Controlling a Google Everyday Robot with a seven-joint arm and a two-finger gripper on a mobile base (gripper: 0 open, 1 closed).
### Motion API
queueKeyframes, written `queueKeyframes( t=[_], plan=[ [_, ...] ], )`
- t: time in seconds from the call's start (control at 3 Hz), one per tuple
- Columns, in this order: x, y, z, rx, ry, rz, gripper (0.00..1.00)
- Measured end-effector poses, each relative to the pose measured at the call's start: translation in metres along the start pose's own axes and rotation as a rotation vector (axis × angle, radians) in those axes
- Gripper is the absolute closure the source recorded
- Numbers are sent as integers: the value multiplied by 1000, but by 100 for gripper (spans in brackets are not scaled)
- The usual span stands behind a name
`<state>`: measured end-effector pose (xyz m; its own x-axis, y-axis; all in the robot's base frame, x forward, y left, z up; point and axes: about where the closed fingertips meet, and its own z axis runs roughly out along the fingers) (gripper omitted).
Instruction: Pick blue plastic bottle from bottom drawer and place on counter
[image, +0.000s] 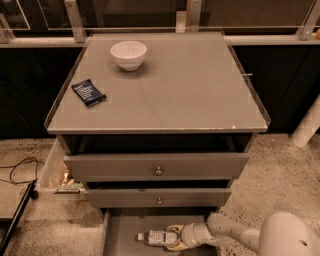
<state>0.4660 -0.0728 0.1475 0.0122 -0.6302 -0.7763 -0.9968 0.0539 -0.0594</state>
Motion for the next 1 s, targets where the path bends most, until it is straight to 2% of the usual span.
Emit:
queueKeyframes(
  t=[0.33, 0.67, 1.0],
  plan=[
    [-14, 7, -31, 26, -7, -29, 100],
    [-27, 14, -74, 76, 0, -57, 100],
    [-40, 18, -118, 130, 35, -91, 100]
  ],
)
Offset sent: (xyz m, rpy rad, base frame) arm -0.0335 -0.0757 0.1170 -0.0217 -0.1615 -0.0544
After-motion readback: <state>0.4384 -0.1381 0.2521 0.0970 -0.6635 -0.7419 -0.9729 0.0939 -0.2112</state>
